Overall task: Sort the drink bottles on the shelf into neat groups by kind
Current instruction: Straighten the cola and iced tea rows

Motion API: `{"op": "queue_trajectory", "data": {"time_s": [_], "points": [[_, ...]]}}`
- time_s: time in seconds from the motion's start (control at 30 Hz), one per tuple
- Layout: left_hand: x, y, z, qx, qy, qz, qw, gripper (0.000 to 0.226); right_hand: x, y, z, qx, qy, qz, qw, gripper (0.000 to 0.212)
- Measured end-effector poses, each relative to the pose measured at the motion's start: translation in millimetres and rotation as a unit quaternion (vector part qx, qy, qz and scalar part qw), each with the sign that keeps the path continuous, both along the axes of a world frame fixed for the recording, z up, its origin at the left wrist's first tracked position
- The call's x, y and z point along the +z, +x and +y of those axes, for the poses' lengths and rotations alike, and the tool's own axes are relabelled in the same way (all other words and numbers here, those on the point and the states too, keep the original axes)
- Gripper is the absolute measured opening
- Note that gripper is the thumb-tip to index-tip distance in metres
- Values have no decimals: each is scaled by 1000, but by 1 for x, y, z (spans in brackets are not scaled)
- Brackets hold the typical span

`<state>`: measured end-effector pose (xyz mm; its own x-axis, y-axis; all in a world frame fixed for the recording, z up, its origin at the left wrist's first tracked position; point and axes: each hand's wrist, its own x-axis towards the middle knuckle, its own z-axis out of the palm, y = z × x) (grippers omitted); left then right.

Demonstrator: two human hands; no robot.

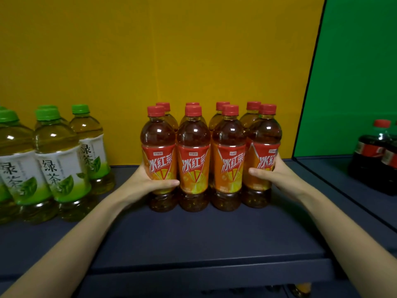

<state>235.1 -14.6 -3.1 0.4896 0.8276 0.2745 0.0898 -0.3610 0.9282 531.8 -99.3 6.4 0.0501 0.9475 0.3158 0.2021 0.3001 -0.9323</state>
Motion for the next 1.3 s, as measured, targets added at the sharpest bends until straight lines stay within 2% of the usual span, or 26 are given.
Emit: {"op": "queue_trajectory", "data": {"time_s": [0.2,0.27,0.33,0.47,0.6,0.7,0.77,0.83,0.93,1.07,1.17,1.3], "points": [[3,-1,-12,10,13,27,1000,104,1,0,-8,-15,-19,-38,999,103],[1,-9,-17,61,32,54,996,107,-2,3,-16,-42,-23,-78,996,97],[-3,-18,-20,109,67,74,989,97,-6,7,-26,-94,-21,-121,988,91],[-14,-26,-27,131,98,70,984,91,-14,8,-39,-142,-2,-151,978,74],[-17,-22,-33,155,123,80,977,57,-17,5,-39,-155,11,-170,973,66],[-16,-21,-41,188,160,117,962,48,-19,4,-42,-205,32,-197,958,62],[-16,-29,-48,217,210,161,940,45,-18,0,-47,-287,78,-235,925,57],[-15,-43,-57,250,282,223,899,41,-14,-8,-56,-326,138,-256,899,43],[-4,-69,-75,313,375,286,824,30,-3,-26,-64,-265,181,-278,905,20],[13,-106,-97,361,432,328,759,39,8,-60,-65,-167,172,-336,911,12],[15,-140,-104,404,427,357,726,40,10,-88,-60,-121,171,-371,905,13],[9,-198,-101,434,420,372,705,42,5,-129,-47,-94,162,-395,899,18]]}}
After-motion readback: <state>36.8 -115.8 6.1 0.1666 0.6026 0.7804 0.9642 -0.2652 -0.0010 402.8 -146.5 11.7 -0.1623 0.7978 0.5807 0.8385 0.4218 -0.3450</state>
